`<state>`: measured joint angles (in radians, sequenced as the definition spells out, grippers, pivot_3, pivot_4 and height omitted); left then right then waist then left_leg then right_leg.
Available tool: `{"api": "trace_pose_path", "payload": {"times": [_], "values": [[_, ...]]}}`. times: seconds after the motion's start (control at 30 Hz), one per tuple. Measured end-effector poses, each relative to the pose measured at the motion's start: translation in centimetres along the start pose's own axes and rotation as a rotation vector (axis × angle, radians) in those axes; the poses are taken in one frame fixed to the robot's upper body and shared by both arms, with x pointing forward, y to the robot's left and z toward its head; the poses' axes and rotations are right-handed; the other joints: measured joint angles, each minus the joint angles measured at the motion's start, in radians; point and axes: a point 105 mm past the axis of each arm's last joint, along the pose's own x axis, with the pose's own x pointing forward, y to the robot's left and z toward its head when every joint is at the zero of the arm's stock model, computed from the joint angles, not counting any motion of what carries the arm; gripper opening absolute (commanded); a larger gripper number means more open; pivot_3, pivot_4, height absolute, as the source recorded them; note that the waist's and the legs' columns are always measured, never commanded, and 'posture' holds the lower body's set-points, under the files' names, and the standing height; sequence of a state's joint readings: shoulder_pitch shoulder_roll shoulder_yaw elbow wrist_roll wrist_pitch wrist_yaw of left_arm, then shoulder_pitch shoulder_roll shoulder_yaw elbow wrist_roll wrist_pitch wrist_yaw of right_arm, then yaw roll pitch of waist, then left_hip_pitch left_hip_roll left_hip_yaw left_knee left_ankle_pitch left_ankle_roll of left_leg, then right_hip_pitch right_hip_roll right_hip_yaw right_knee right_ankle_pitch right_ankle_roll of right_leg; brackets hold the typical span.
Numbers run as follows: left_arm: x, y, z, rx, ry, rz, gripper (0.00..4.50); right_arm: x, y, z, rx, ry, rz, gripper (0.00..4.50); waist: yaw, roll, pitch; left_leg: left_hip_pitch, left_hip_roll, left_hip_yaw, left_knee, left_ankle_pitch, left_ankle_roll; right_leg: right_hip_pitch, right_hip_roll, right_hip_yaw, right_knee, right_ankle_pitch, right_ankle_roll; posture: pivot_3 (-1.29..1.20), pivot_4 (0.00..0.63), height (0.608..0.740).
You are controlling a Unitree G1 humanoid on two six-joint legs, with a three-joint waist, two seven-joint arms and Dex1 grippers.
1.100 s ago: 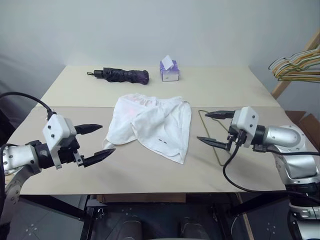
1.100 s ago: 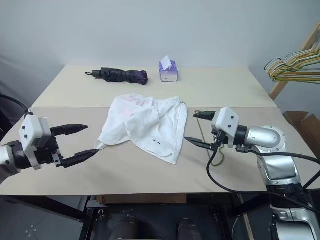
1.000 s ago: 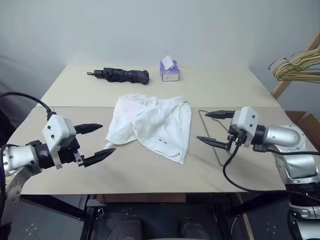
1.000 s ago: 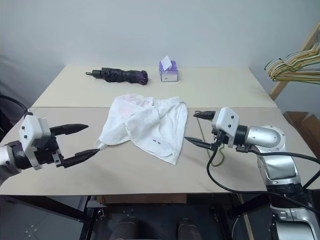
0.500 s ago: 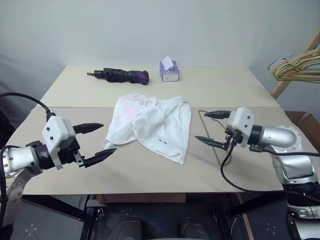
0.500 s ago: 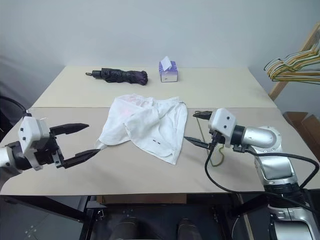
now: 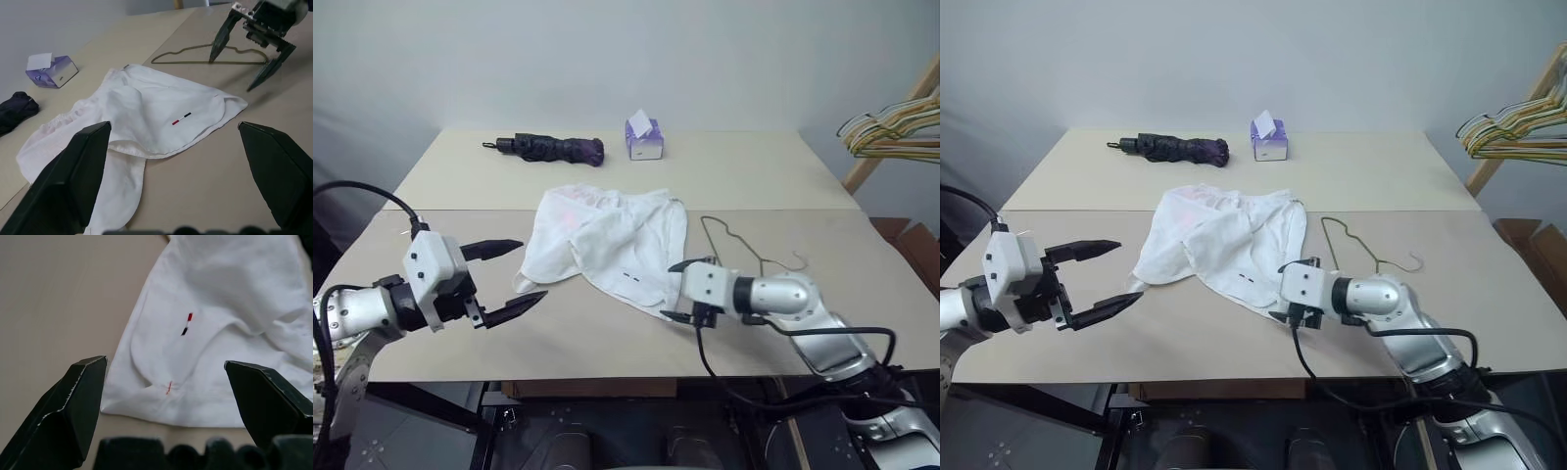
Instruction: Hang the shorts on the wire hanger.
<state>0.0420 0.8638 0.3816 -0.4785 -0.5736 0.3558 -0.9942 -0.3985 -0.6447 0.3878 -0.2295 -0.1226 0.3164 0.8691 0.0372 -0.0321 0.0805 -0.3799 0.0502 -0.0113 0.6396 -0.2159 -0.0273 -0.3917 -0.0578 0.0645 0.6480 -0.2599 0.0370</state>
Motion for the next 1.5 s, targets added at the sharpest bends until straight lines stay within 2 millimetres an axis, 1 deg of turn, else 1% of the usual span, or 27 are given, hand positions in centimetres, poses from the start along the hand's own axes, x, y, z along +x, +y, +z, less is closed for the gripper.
{"api": "trace_pose_path", "payload": {"times": [0.1, 0.13, 0.23, 0.33, 0.47, 0.53, 0.63, 0.7, 0.77, 0.87, 0.97, 1.1, 1.23, 1.4, 1.43, 1.5], "values": [[0.1, 0.1, 0.0, 0.005, -0.002, 0.0, 4.5, 1.3, 0.3, -0.6, -0.023, 0.063, 0.002, 4.48, 0.0, 0.0, 0.0, 0.0, 0.0, 0.0, 0.0, 0.0, 0.0, 0.0, 0.0, 0.0, 0.0, 0.0, 0.0, 0.14, 0.024, 0.74], [0.1, 0.1, -0.1, 0.005, 0.0, 0.002, 4.5, 1.6, 0.5, -0.8, -0.023, 0.078, 0.006, 4.48, 0.0, 0.0, 0.0, 0.0, 0.0, 0.0, 0.0, 0.0, 0.0, 0.0, 0.0, 0.0, 0.0, 0.0, 0.0, 0.15, 0.014, 0.74], [0.1, 0.2, -0.2, 0.01, 0.005, 0.005, 4.5, 2.0, 1.0, -1.1, -0.025, 0.104, 0.026, 4.48, 0.003, 0.0, 0.0, -0.001, 0.0, 0.0, 0.0, 0.0, 0.0, 0.0, 0.0, 0.0, 0.0, 0.0, 0.0, 0.16, 0.013, 0.74], [0.1, 0.2, -0.2, 0.012, 0.008, 0.006, 4.5, 0.8, 1.2, -1.1, -0.053, 0.085, 0.065, 4.48, 0.008, 0.0, 0.0, -0.002, 0.0, 0.0, 0.001, 0.0, 0.0, 0.0, 0.0, -0.001, 0.0, 0.0, 0.0, 0.16, 0.014, 0.74], [0.0, 0.1, -0.4, 0.008, 0.012, 0.004, 4.5, -1.8, 1.0, -1.0, -0.108, 0.046, 0.109, 4.48, 0.006, -0.001, -0.001, -0.001, 0.0, 0.0, 0.001, 0.0, 0.0, 0.0, 0.0, -0.001, 0.0, -0.001, 0.001, 0.15, 0.012, 0.74], [0.0, 0.0, -0.4, 0.008, 0.009, 0.003, 4.5, -2.3, 0.8, -1.0, -0.17, 0.034, 0.117, 4.48, -0.001, -0.001, -0.002, 0.001, 0.0, 0.0, 0.001, 0.0, 0.0, 0.001, 0.0, -0.001, 0.0, -0.001, 0.003, 0.14, 0.01, 0.74], [0.2, 0.0, -0.4, 0.008, 0.003, -0.001, 4.5, -1.9, 0.4, -1.9, -0.271, 0.036, 0.111, 4.48, -0.008, -0.002, -0.002, 0.001, 0.0, 0.0, 0.001, 0.0, 0.0, 0.002, 0.0, -0.001, 0.0, -0.002, 0.003, 0.14, 0.008, 0.74], [0.4, -0.1, -0.4, 0.006, 0.001, -0.008, 4.5, -1.1, 0.1, -2.4, -0.321, 0.037, 0.098, 4.48, -0.012, -0.002, -0.002, 0.001, 0.0, 0.0, 0.001, 0.0, 0.0, 0.002, 0.0, 0.0, 0.0, 0.0, 0.0, 0.14, 0.008, 0.74], [0.5, -0.2, -0.4, 0.006, -0.001, -0.013, 4.5, -0.1, 0.0, -2.5, -0.364, 0.022, 0.085, 4.48, -0.015, -0.002, -0.003, 0.001, 0.0, 0.0, 0.001, 0.0, 0.0, 0.001, 0.0, 0.0, 0.0, 0.0, 0.0, 0.15, 0.008, 0.74], [0.5, -0.1, -0.4, 0.006, -0.003, -0.013, 4.5, 1.4, 0.3, -2.4, -0.41, -0.012, 0.082, 3.89, -0.016, -0.002, -0.003, 0.001, 0.0, 0.0, 0.001, 0.0, 0.0, 0.001, 0.0, 0.0, 0.0, 0.0, 0.0, 0.15, 0.009, 0.74], [0.5, -0.1, -0.4, 0.005, -0.002, -0.013, 4.5, 2.3, 0.4, -2.0, -0.443, -0.051, 0.083, 2.86, -0.017, -0.002, -0.003, 0.001, 0.0, 0.0, 0.001, 0.0, 0.0, 0.002, 0.0, 0.0, 0.0, 0.001, 0.0, 0.15, 0.012, 0.74], [0.5, -0.1, -0.4, 0.005, -0.002, -0.013, 4.5, 3.2, 0.4, -2.2, -0.499, -0.045, 0.082, 1.42, -0.018, -0.002, -0.003, 0.001, 0.0, 0.0, 0.001, 0.0, 0.0, 0.002, 0.0, 0.0, 0.001, 0.001, 0.0, 0.16, 0.015, 0.74], [0.5, -0.1, -0.4, 0.006, -0.002, -0.014, 4.5, 3.5, 0.4, -2.7, -0.5, -0.037, 0.077, 0.02, -0.016, -0.002, -0.003, 0.001, 0.0, 0.0, 0.001, 0.0, 0.0, 0.002, 0.0, 0.0, 0.001, 0.001, 0.0, 0.15, 0.016, 0.74], [0.6, -0.1, -0.4, 0.018, -0.007, -0.022, 4.5, 4.0, 0.6, -2.1, -0.472, -0.056, 0.084, 0.02, -0.019, -0.002, -0.003, 0.001, 0.0, 0.0, 0.001, 0.0, 0.0, 0.002, 0.0, 0.0, 0.001, 0.001, -0.001, 0.14, 0.019, 0.74], [0.7, 0.0, -0.4, 0.022, -0.006, -0.021, 4.5, 4.3, 0.6, -1.7, -0.451, -0.065, 0.087, 0.02, -0.021, -0.002, -0.003, 0.001, 0.0, 0.0, 0.001, 0.0, 0.0, 0.002, 0.0, 0.0, 0.001, 0.001, -0.001, 0.13, 0.016, 0.74], [0.7, 0.3, -0.4, 0.031, -0.005, -0.02, 4.5, 5.1, 0.4, -0.1, -0.418, -0.095, 0.086, 0.02, -0.029, -0.002, -0.003, 0.002, 0.0, 0.0, 0.001, 0.0, 0.0, 0.001, 0.0, 0.0, 0.002, 0.001, -0.001, 0.13, 0.015, 0.74]]}}
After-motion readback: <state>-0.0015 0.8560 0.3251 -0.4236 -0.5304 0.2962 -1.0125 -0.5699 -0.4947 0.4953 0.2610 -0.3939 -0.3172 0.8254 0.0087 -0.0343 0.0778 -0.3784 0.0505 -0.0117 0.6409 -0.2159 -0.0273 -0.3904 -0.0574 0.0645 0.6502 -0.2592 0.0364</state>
